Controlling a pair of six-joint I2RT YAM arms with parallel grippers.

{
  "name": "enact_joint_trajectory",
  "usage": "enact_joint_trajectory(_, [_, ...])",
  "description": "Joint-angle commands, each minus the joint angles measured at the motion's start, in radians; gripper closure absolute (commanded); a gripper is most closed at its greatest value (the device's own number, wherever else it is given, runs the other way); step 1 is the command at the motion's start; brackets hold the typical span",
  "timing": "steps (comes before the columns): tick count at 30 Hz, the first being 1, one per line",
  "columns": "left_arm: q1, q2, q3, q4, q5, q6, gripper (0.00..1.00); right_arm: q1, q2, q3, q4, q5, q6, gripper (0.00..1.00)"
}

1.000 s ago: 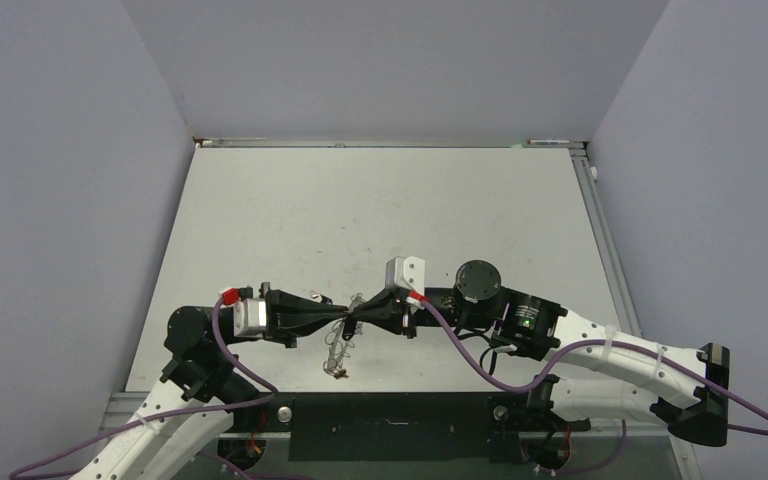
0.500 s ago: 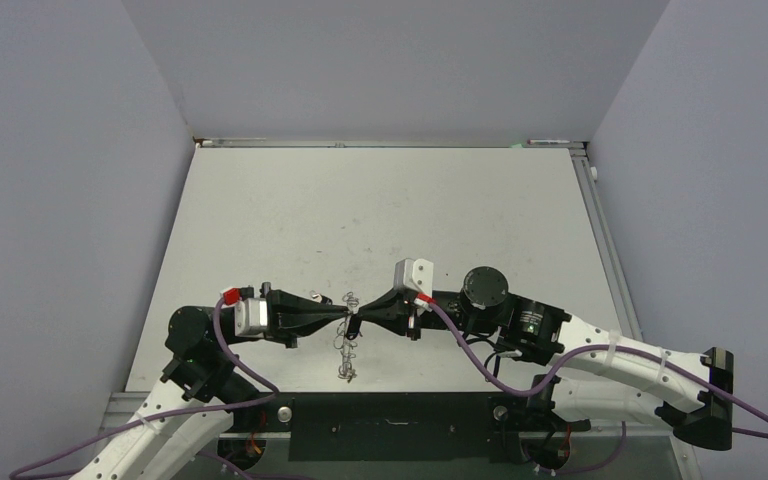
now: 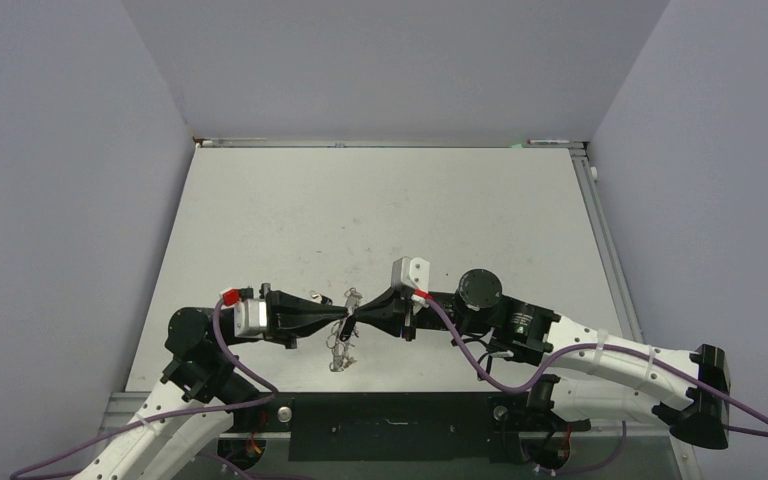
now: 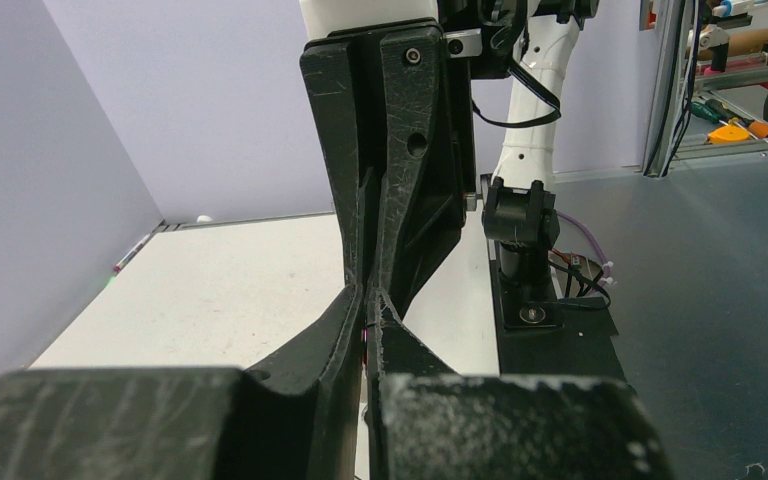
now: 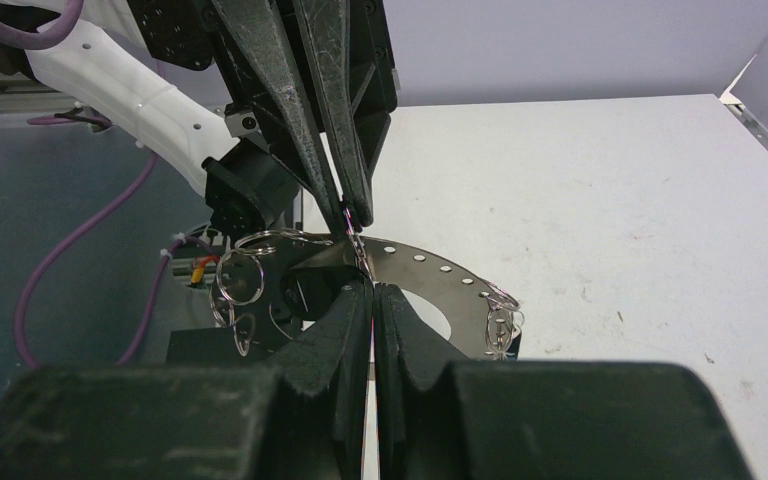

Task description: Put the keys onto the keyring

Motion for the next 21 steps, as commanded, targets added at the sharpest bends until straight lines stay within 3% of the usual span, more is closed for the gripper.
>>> enact_joint_trajectory(1, [0.007, -0.012, 0.019, 0.071, -0.013, -0.003, 1.0, -0.007, 0.033, 0.011, 0.071, -0.051, 0.018, 0.95])
enact_joint_trajectory(4, [0.007, -0.016, 0.017, 0.069, -0.015, -0.003, 1.0, -0.007, 0.047, 0.027, 0.064, -0.064, 0.016, 0.93])
enact_joint_trajectory(9, [0.007, -0.015, 0.018, 0.066, -0.014, -0.001, 1.0, -0.007, 0.028, 0.044, 0.033, -0.053, -0.008, 0.69])
enact_joint_trajectory(11, [0.007, -0.016, 0.019, 0.066, -0.014, 0.0, 1.0, -0.008, 0.013, 0.053, 0.018, -0.049, -0.013, 0.65])
enact_joint_trajectory(21, [0.007, -0.013, 0.019, 0.065, -0.013, 0.0, 1.0, -0.008, -0.007, 0.083, 0.02, -0.046, -0.048, 0.62])
